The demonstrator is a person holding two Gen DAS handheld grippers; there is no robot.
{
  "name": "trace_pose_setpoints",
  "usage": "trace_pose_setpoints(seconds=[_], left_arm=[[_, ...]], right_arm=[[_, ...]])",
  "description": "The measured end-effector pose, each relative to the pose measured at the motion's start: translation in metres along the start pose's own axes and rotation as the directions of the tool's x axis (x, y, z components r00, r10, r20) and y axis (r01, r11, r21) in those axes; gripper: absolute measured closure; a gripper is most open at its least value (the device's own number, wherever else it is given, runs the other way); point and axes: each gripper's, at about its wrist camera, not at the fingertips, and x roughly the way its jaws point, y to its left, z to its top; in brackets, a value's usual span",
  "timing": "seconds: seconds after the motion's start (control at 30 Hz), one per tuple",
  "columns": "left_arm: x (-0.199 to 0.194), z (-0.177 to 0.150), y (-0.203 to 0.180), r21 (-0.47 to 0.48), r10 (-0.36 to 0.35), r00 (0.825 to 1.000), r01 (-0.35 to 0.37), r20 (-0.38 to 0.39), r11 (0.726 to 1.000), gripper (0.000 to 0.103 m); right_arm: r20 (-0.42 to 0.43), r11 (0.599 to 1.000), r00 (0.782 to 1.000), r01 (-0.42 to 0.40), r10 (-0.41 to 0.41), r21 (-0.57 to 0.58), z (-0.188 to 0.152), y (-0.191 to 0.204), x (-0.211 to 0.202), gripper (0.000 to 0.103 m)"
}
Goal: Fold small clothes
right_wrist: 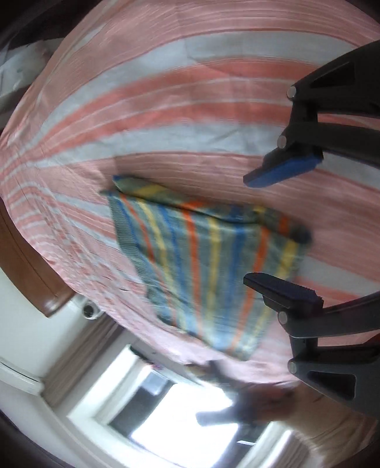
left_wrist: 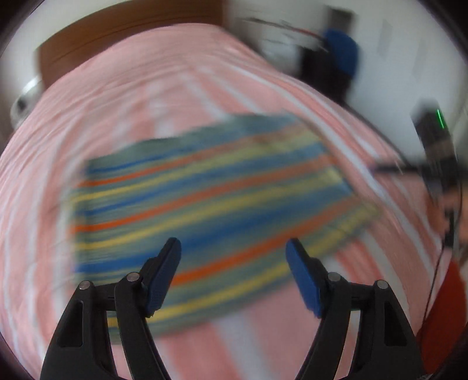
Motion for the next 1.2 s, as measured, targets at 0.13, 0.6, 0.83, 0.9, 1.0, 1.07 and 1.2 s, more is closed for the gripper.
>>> trace_pose_setpoints(seconds=[0.13,0.6,0.83,0.9,1.0,1.07,1.2], left_arm=[[0.027,0.006,-0.045,0.025,0.017,0.999,-0.016,-0.031,1.0,0.027],[0.041,0.017,-0.06,0.02,0.111,0.992,-0.11,-0.052,0.994,0.027],[0.055,0.015,-0.087,0.105,0.068,0.997,-0.063,-0.041,0.993,0.016],[0.066,0.014,-0.111,0.203,0.074,0.997,-0.069,-0.019,0.977,0.016],[0.08,0.014,-0.134,0.3,0.136,0.989,-0.148,0.059,0.943,0.029],[0.085,0.019,-0.132,0.265,0.107,0.992,-0.12,0.063,0.957,0.067],[0.08,0.026,-0.11,0.131,0.062,0.995,-0.072,0.082,0.989,0.094]], right_arm=[[0.023,0.997,0.999,0.039,-0.037,-0.06,-0.005,0.006,-0.022,0.042],[0.035,0.99,0.996,0.084,-0.081,-0.109,-0.021,0.003,-0.039,0.042],[0.033,0.992,0.997,0.074,-0.071,-0.105,-0.008,0.003,-0.027,0.042],[0.038,0.995,0.998,0.058,-0.055,-0.078,0.008,-0.005,-0.021,0.042],[0.013,1.0,1.0,0.009,-0.009,-0.013,0.042,-0.022,-0.003,0.042],[-0.019,0.999,1.0,-0.024,0.025,0.032,0.061,-0.032,0.011,0.042],[-0.056,0.996,0.997,-0.056,0.06,0.068,0.092,-0.04,0.042,0.042]])
